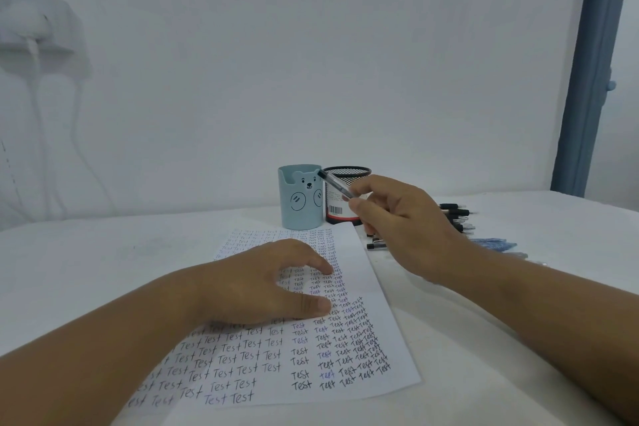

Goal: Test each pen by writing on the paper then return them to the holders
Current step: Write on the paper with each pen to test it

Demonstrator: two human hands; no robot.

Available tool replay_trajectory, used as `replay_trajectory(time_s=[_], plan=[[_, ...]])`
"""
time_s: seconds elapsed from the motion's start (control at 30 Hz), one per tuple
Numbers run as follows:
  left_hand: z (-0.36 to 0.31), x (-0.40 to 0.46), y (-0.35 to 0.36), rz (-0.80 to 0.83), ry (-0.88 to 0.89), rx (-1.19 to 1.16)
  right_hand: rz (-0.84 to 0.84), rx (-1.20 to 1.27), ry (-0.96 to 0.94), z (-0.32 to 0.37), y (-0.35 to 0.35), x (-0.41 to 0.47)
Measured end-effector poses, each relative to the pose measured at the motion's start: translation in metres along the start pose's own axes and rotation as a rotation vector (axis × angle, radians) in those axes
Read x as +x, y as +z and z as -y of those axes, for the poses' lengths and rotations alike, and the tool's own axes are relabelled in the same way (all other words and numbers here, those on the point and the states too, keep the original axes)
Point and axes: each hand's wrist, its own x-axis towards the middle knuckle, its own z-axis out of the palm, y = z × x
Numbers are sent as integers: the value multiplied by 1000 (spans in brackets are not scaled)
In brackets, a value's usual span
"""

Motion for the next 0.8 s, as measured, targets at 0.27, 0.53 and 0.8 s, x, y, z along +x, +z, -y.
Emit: replay_trajectory(time_s=[0.27,0.53,0.8], plan=[[3,2,2,-7,-2,-41,-19,-292,26,-22,-34,22],[1,8,11,-228,35,-11,-37,-558,180,-60,-75,30],[0,9,12,-229,32,-15,-80,-631,238,-79,-79,35]])
